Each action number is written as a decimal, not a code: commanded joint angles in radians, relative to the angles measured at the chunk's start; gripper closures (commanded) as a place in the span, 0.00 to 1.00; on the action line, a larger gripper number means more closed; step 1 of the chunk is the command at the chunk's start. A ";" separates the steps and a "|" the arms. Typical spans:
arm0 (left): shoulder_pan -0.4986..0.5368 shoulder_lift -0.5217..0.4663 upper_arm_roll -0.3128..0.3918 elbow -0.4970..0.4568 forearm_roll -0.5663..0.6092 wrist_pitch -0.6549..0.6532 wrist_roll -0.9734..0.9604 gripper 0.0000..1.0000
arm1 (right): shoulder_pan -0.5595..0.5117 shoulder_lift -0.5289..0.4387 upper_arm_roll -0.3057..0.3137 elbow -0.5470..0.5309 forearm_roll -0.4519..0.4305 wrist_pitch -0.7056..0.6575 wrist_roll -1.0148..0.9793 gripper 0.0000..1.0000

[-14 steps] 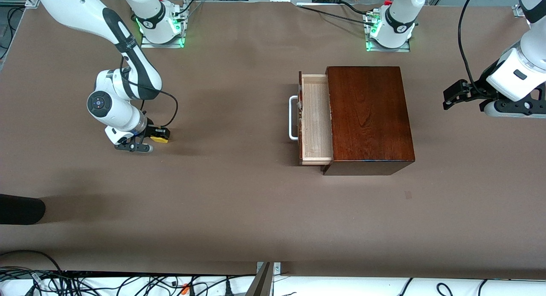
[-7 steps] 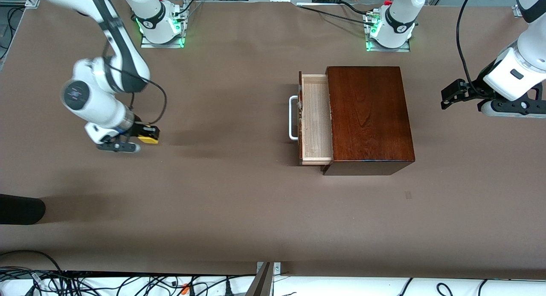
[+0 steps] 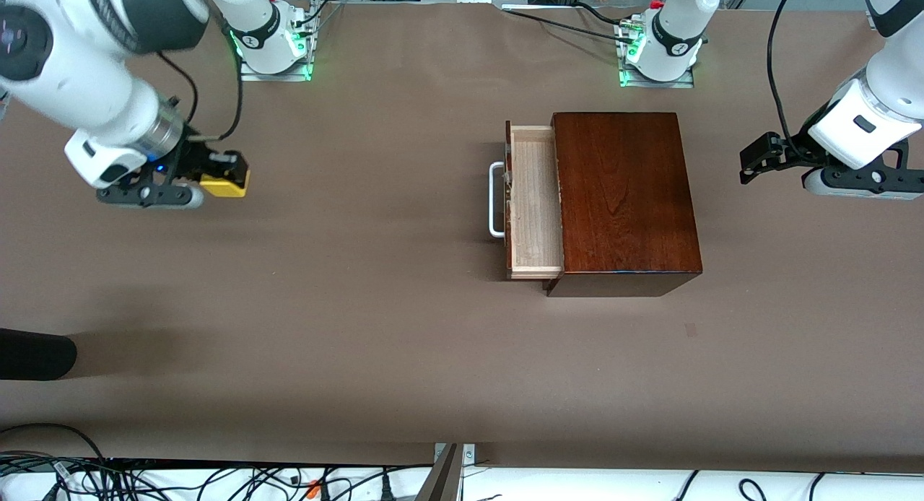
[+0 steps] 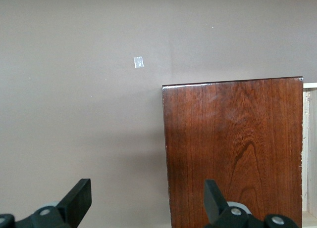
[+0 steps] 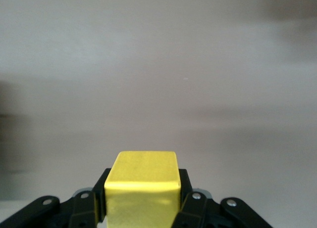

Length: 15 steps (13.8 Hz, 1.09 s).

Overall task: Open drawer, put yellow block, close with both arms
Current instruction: 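Carry the yellow cube with the right gripper over the open drawer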

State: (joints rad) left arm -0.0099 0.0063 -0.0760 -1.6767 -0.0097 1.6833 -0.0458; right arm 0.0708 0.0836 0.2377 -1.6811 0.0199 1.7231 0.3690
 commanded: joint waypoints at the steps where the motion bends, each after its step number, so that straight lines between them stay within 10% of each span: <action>1: -0.001 -0.012 0.004 0.003 -0.009 -0.016 0.023 0.00 | 0.099 0.108 0.061 0.122 0.002 -0.019 0.221 0.93; 9: -0.004 -0.011 0.005 0.003 -0.009 -0.011 0.024 0.00 | 0.501 0.480 0.061 0.573 -0.095 0.001 0.571 0.99; 15: -0.004 -0.011 0.004 0.003 -0.009 -0.013 0.024 0.00 | 0.602 0.611 0.040 0.598 -0.127 0.217 0.645 0.99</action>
State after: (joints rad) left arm -0.0108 0.0063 -0.0769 -1.6765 -0.0097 1.6828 -0.0458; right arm 0.6470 0.6466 0.2985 -1.1400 -0.0899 1.9136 0.9933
